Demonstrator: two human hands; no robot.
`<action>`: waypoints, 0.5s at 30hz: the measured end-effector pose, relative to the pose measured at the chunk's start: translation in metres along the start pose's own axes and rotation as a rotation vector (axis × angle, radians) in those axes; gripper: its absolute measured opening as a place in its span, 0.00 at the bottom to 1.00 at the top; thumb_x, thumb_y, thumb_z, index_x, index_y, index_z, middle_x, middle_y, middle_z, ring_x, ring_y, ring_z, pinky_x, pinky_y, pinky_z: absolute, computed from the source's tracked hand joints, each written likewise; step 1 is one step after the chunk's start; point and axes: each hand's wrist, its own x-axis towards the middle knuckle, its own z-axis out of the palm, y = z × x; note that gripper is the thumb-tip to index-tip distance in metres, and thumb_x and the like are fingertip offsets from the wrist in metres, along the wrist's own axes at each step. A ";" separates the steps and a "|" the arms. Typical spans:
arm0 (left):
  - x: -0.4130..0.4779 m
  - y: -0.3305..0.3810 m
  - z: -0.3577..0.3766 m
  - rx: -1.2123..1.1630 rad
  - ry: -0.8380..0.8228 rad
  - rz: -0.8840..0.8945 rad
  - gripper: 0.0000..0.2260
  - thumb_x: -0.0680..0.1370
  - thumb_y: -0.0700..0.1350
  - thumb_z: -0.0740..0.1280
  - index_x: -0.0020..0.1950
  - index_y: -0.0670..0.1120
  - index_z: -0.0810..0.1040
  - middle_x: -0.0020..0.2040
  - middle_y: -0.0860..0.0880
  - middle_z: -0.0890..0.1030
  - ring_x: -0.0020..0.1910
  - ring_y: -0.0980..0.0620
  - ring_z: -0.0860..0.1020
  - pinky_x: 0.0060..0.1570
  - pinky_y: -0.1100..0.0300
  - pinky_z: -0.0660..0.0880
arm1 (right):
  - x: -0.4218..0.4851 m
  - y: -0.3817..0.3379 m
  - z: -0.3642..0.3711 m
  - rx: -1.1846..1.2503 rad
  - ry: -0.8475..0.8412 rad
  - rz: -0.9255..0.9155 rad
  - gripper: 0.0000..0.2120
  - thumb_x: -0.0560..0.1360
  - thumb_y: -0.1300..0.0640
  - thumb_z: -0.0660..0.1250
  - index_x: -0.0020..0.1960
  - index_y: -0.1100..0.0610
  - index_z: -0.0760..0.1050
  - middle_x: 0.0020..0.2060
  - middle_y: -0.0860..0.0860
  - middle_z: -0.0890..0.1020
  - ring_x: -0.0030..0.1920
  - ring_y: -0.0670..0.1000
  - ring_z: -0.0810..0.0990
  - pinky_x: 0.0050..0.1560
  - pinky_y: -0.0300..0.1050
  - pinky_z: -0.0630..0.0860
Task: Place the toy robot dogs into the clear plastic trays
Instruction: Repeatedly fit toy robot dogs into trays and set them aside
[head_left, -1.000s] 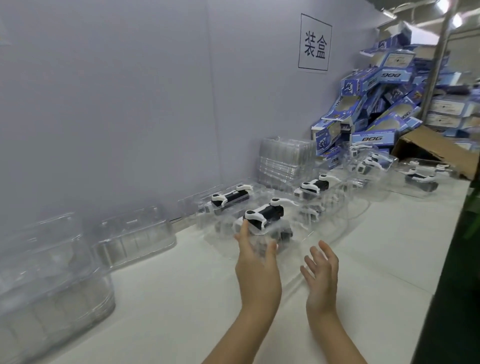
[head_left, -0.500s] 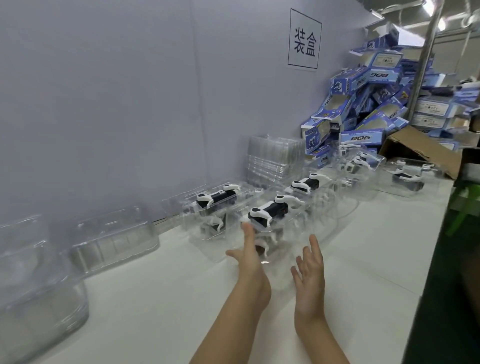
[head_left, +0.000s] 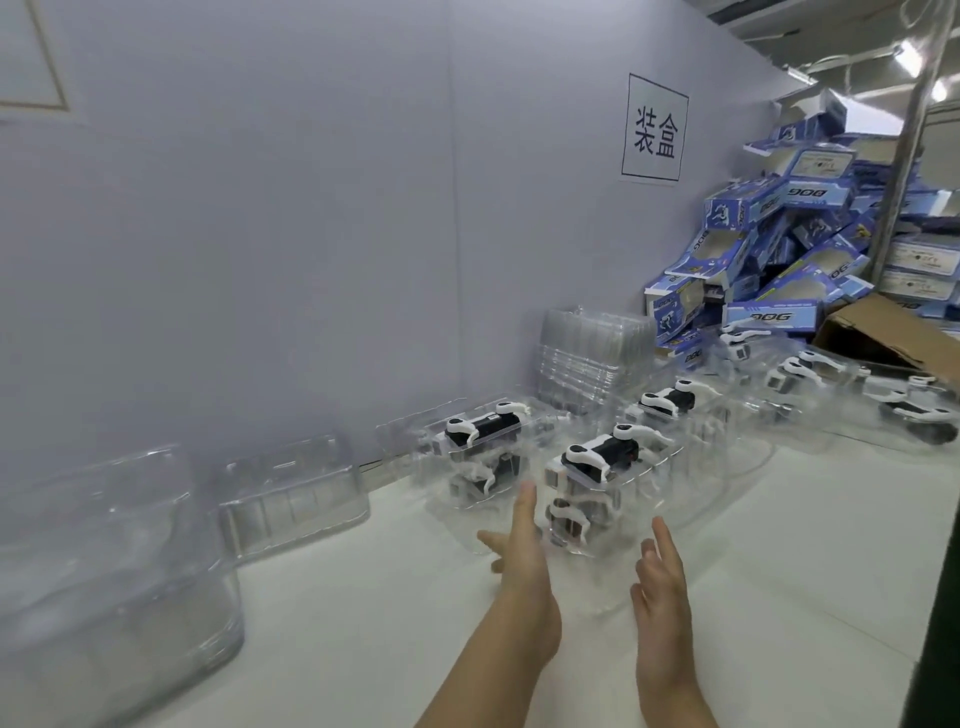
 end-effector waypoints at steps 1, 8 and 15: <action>-0.008 0.001 -0.014 0.017 -0.009 0.044 0.43 0.75 0.65 0.64 0.79 0.58 0.39 0.80 0.52 0.42 0.79 0.48 0.44 0.75 0.46 0.46 | 0.000 0.000 -0.002 -0.010 -0.005 -0.003 0.22 0.82 0.58 0.55 0.73 0.41 0.63 0.73 0.48 0.66 0.63 0.33 0.68 0.68 0.42 0.58; -0.077 0.063 -0.185 0.211 0.190 0.575 0.35 0.67 0.44 0.76 0.70 0.55 0.65 0.73 0.47 0.66 0.72 0.45 0.67 0.68 0.46 0.65 | -0.034 -0.016 0.010 -0.305 0.031 -0.290 0.25 0.68 0.44 0.62 0.65 0.42 0.69 0.68 0.40 0.70 0.70 0.47 0.67 0.69 0.47 0.61; -0.120 0.122 -0.346 0.410 0.872 1.156 0.25 0.72 0.36 0.75 0.57 0.60 0.69 0.67 0.48 0.71 0.64 0.50 0.72 0.61 0.55 0.67 | -0.109 -0.025 0.117 -0.434 -0.537 -0.758 0.21 0.68 0.51 0.66 0.61 0.47 0.71 0.61 0.48 0.75 0.65 0.41 0.69 0.65 0.29 0.62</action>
